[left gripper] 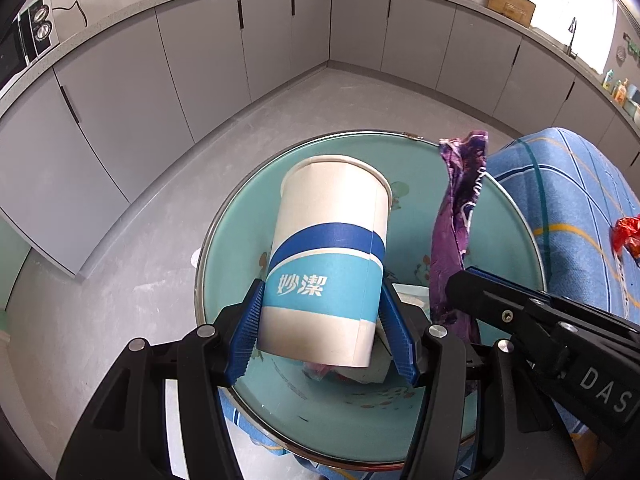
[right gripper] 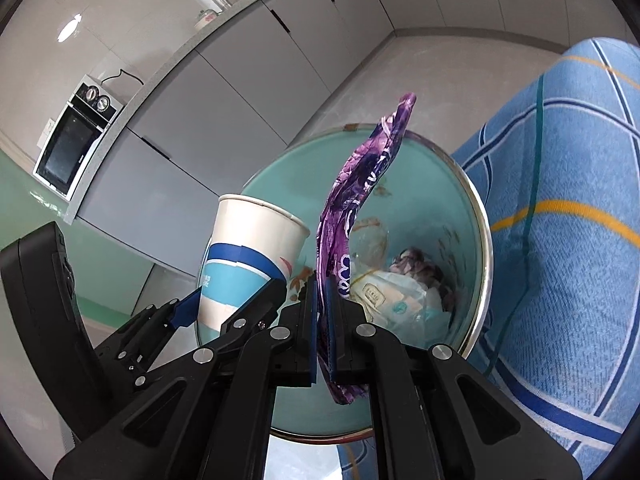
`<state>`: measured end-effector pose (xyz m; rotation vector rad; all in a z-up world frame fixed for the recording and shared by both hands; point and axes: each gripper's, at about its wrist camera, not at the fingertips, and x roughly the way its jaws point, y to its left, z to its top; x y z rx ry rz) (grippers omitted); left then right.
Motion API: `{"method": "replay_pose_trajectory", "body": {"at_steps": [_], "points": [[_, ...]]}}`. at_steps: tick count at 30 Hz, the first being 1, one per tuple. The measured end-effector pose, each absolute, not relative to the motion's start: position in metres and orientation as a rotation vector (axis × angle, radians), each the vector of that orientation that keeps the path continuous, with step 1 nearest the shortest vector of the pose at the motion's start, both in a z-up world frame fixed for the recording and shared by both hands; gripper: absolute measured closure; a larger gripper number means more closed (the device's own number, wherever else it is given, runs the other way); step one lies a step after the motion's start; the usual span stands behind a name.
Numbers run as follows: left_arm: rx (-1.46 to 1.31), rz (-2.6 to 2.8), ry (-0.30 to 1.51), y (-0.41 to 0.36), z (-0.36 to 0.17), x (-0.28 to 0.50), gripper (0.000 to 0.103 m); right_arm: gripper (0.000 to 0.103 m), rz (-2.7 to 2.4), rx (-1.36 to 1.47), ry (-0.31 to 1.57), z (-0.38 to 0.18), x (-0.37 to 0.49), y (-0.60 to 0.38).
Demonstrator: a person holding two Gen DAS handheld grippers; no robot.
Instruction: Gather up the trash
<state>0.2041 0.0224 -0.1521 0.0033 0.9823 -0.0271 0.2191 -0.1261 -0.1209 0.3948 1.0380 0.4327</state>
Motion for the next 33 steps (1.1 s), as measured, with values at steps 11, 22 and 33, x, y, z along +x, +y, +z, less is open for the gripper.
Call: {"method": "replay_pose_trajectory", "body": {"at_steps": [11, 22, 33], "points": [[-0.005, -0.036, 0.998, 0.029, -0.158, 0.198, 0.046, 0.095, 0.42, 0.383, 1.069, -0.125, 0.215, -0.131], [-0.003, 0.001, 0.994, 0.03, -0.156, 0.201, 0.04, 0.063, 0.364, 0.403, 0.996, -0.112, 0.203, -0.157], [0.055, 0.031, 0.923, 0.013, -0.129, 0.193, 0.022, 0.063, 0.283, 0.371, 0.861, -0.082, 0.183, -0.181]]}}
